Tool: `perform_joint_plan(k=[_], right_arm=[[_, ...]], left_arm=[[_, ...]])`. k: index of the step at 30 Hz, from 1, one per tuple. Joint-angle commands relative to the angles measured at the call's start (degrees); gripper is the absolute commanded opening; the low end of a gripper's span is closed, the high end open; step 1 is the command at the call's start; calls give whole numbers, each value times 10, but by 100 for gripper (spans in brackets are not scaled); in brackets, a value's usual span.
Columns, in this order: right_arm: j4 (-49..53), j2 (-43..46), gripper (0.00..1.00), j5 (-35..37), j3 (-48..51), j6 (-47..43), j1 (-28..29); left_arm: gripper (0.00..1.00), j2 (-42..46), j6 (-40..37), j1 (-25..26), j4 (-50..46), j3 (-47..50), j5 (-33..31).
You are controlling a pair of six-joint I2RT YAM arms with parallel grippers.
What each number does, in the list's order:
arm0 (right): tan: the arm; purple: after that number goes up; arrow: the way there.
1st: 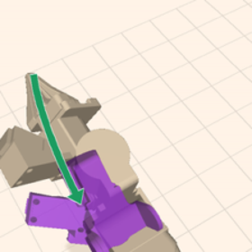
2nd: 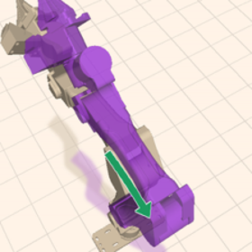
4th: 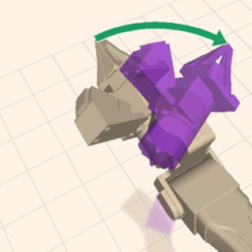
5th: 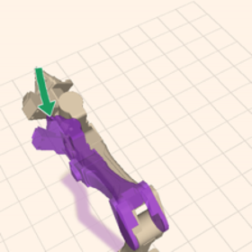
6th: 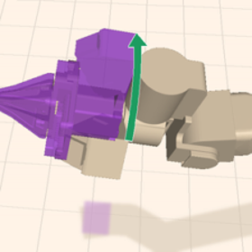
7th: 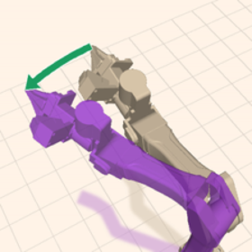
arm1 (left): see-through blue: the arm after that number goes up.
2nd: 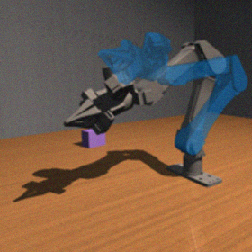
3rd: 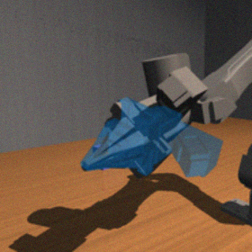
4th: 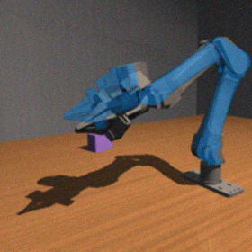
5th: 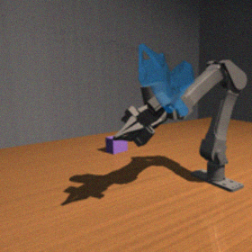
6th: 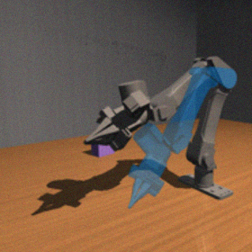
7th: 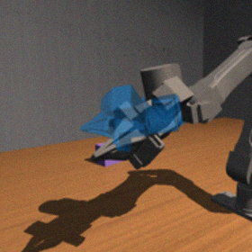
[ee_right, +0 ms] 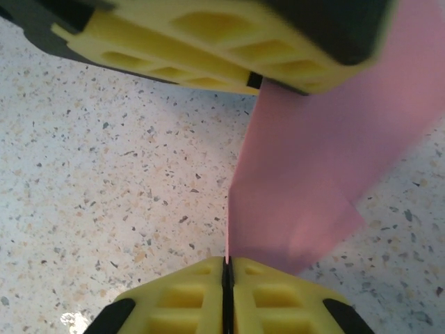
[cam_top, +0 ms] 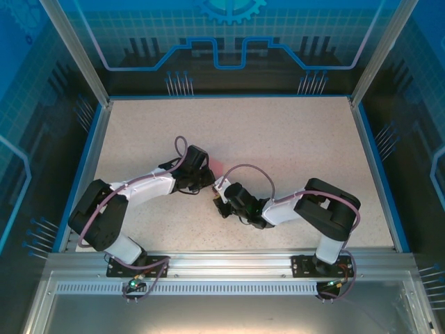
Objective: Fold a paper plane with a square sheet of paper (pick it up from the middle)
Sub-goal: Fold the wing for the fifth time at the center of the table.
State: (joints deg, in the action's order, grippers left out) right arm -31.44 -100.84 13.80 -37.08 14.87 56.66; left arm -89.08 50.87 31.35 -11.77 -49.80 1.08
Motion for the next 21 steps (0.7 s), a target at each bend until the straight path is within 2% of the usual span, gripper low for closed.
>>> perform_joint_plan(k=[1, 7, 11, 16, 18, 19, 21], right_arm=[[17, 31, 8, -10, 7, -35, -5], [39, 59, 7, -26, 19, -71, -15], [44, 60, 6, -33, 20, -90, -17], [44, 50, 7, -24, 20, -103, -23], [41, 53, 8, -16, 22, -103, -25], [41, 56, 11, -14, 24, -103, -25], [42, 63, 23, -17, 22, -100, -26]], left_arm=[[25, 16, -8, -9, -17, -14, 19], [33, 15, -31, -36, -13, -3, 55], [33, 12, -42, -49, -15, -2, 71], [23, 11, -51, -53, -24, -6, 77], [16, 11, -53, -53, -25, -4, 79], [13, 11, -53, -54, -23, -3, 82], [8, 8, -49, -53, -21, -1, 87]])
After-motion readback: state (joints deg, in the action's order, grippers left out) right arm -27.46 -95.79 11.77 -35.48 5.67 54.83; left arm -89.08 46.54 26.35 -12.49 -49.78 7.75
